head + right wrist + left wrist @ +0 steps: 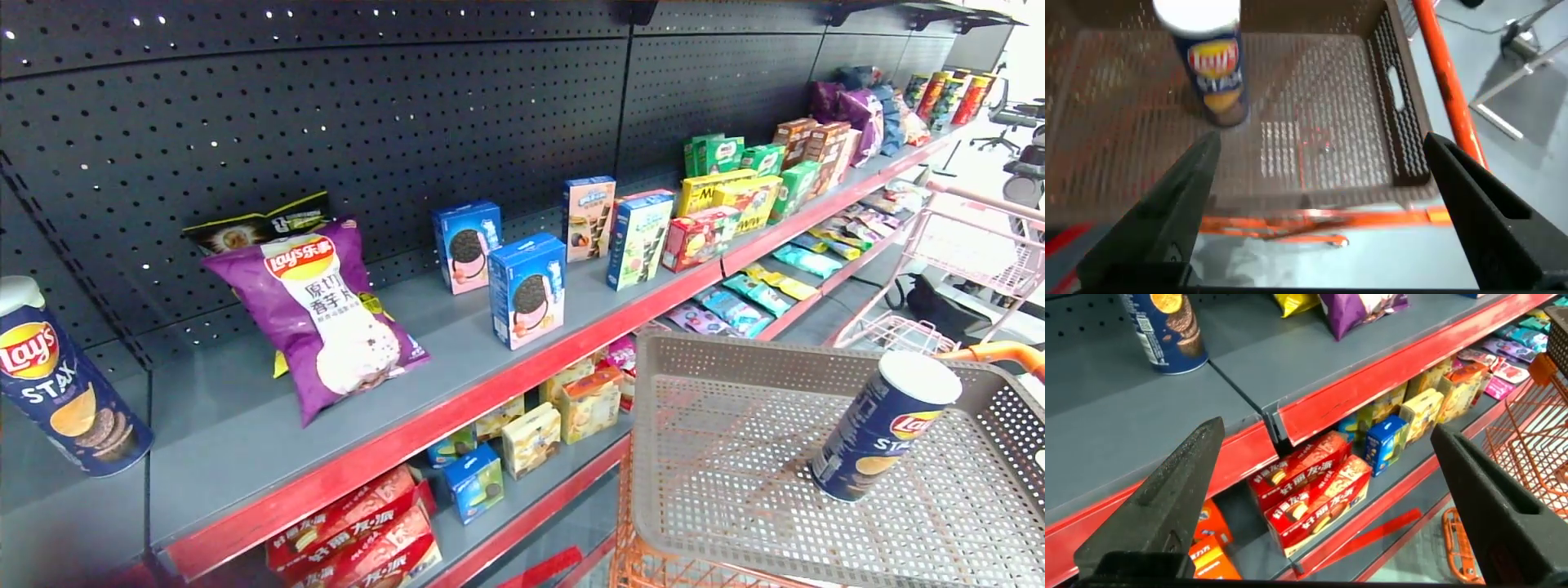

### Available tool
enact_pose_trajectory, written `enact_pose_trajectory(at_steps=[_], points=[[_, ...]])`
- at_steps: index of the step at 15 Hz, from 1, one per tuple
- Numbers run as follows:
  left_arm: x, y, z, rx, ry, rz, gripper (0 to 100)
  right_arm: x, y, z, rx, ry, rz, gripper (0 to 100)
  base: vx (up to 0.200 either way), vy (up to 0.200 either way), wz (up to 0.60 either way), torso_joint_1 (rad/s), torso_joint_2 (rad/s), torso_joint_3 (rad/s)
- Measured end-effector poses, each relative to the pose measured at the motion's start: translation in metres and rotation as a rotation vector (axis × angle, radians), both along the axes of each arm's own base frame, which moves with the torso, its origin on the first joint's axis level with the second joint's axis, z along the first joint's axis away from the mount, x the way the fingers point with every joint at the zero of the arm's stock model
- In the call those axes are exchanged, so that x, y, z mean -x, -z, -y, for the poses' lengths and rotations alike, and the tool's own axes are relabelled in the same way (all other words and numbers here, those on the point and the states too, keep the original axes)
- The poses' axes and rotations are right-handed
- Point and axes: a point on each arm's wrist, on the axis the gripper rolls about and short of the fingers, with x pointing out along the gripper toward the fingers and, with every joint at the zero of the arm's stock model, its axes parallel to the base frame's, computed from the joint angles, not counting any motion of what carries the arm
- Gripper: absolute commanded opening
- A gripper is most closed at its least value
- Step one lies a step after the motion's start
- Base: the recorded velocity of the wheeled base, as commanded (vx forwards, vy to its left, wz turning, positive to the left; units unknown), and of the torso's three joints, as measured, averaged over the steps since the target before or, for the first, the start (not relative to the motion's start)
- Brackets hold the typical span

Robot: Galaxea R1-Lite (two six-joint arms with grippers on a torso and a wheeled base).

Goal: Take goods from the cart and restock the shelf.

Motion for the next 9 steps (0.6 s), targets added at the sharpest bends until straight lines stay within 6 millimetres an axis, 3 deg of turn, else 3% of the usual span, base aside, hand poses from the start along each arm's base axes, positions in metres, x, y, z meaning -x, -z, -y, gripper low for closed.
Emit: enact_pose_trajectory(at_steps=[2,4,9], points=[[0.000,0.000,0.000,0.000,0.001,0.000,100,-0.044,-0.002,0.008,-0.007,-0.009,0.069,100,0.000,0.000,0.00,0.000,0.00,0.000],[0.000,0.000,0.000,0.000,0.001,0.000,100,-0.073,0.016,0.006,-0.028,-0.061,0.016,100,0.000,0.000,0.00,0.000,0.00,0.000],[0.000,0.000,0.000,0.000,0.001,0.000,100,-0.108,0.042,0.000,-0.045,-0.123,-0.082,100,0.000,0.000,0.00,0.000,0.00,0.000]])
